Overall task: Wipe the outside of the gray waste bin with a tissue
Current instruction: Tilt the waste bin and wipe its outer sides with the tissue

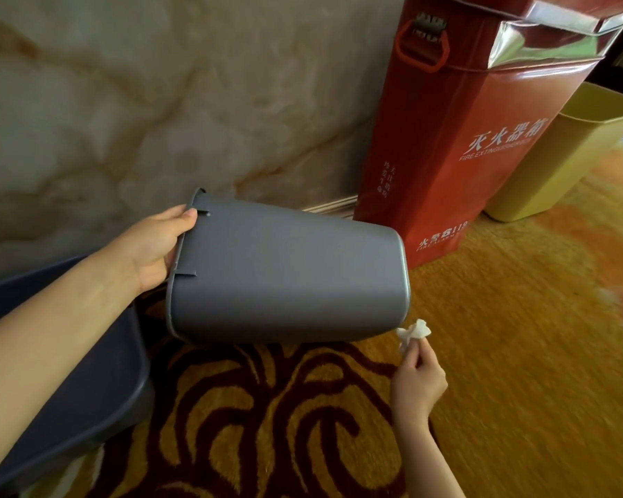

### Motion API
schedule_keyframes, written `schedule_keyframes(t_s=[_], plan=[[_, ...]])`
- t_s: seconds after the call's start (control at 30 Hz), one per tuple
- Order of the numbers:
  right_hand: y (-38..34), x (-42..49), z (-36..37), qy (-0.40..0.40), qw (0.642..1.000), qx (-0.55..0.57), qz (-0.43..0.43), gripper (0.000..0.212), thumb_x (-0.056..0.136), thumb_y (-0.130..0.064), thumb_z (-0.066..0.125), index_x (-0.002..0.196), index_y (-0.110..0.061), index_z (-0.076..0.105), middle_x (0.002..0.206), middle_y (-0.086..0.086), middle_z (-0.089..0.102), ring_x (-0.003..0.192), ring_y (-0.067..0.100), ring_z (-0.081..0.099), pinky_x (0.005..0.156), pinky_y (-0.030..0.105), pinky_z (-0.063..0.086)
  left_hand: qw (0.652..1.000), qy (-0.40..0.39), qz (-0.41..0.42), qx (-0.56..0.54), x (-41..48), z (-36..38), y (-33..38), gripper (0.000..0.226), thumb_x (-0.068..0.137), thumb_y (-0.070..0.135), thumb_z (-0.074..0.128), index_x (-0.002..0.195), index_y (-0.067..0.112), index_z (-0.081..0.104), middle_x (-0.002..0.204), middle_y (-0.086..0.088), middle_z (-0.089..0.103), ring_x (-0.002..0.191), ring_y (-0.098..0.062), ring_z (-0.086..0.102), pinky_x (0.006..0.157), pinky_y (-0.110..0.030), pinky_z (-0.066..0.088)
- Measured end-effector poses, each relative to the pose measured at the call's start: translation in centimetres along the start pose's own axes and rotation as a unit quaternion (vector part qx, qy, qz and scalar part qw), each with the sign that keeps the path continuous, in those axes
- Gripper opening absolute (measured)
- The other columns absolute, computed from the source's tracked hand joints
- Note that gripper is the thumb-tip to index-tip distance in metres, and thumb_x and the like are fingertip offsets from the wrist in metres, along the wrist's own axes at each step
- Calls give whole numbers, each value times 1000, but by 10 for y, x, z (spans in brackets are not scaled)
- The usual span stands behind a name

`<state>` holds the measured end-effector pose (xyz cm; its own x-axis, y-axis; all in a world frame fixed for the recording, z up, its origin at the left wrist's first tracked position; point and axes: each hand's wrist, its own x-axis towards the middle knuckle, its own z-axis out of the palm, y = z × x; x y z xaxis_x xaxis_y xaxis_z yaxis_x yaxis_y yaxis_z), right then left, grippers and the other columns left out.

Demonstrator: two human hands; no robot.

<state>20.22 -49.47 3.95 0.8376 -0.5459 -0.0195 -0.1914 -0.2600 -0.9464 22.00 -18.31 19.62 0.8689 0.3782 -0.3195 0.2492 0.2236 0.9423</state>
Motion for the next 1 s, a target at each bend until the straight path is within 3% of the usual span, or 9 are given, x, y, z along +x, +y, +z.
schedule_keyframes(t_s=[0.1, 0.17, 0.27, 0.37, 0.5, 0.6, 0.7, 0.8, 1.0], plan=[[-20, -5, -7, 20, 991, 13, -131, 31, 95, -29, 42, 89, -11, 66, 67, 0, 61, 58, 11, 52, 52, 19, 38, 1000, 3, 7, -5, -1, 4, 0, 21, 96, 18, 43, 84, 27, 58, 53, 14, 71, 49, -1, 68, 40, -19, 52], [-39, -5, -4, -9, 980, 10, -198, 36, 94, -31, 39, 95, -6, 65, 85, 3, 68, 76, 10, 60, 65, 23, 47, 1000, -3, 10, -11, -2, 7, 1, 21, 95, 19, 43, 84, 27, 58, 53, 14, 71, 49, -2, 68, 41, -19, 52], [-62, 0, -3, -32, 985, 31, -167, 31, 96, -24, 43, 86, -6, 66, 76, -1, 65, 68, -1, 55, 61, 30, 43, 999, -21, 20, -18, -6, 9, 2, 21, 95, 17, 43, 86, 26, 59, 56, 13, 72, 52, -2, 69, 43, -19, 53], [-98, 5, -2, -7, 976, 43, -215, 28, 94, -16, 43, 82, 0, 61, 70, 8, 61, 66, 10, 50, 61, 32, 38, 998, -38, 43, -28, -10, 13, 1, 19, 94, 16, 45, 89, 24, 61, 57, 13, 73, 54, -1, 69, 46, -18, 54], [-173, -26, 35, -122, 906, 3, -405, 33, 87, -2, 47, 117, -6, 63, 123, 11, 64, 116, 20, 57, 98, 23, 38, 990, -98, 100, 6, -22, 24, 1, 22, 95, 15, 43, 96, 25, 63, 70, 14, 76, 67, 1, 71, 56, -15, 54], [-211, -46, 73, -213, 836, -71, -502, 35, 89, -2, 49, 123, -2, 55, 127, 12, 60, 120, 26, 52, 98, 28, 38, 977, -149, 142, 49, -29, 28, 1, 26, 94, 13, 42, 101, 23, 65, 88, 12, 77, 87, -1, 70, 70, -14, 54], [-215, -51, 88, -220, 823, -119, -510, 35, 92, -5, 46, 127, -4, 49, 125, 8, 60, 118, 23, 50, 89, 27, 42, 971, -170, 158, 63, -29, 21, 1, 23, 89, 22, 48, 103, 25, 67, 100, 10, 76, 98, -4, 68, 74, -13, 52], [-192, -52, 79, -214, 839, -148, -478, 45, 92, -4, 44, 137, -6, 43, 142, 7, 48, 134, 21, 39, 104, 28, 37, 968, -194, 150, 55, -26, 11, -3, 28, 79, 29, 54, 101, 30, 71, 103, 7, 75, 99, -7, 69, 73, -15, 53], [-121, -31, 26, -139, 900, -162, -381, 38, 92, -3, 50, 130, -7, 53, 137, 7, 53, 132, 19, 43, 107, 37, 40, 977, -175, 116, 46, -20, -1, 4, 19, 69, 33, 64, 77, 24, 78, 77, 4, 78, 74, -7, 73, 63, -19, 56]])
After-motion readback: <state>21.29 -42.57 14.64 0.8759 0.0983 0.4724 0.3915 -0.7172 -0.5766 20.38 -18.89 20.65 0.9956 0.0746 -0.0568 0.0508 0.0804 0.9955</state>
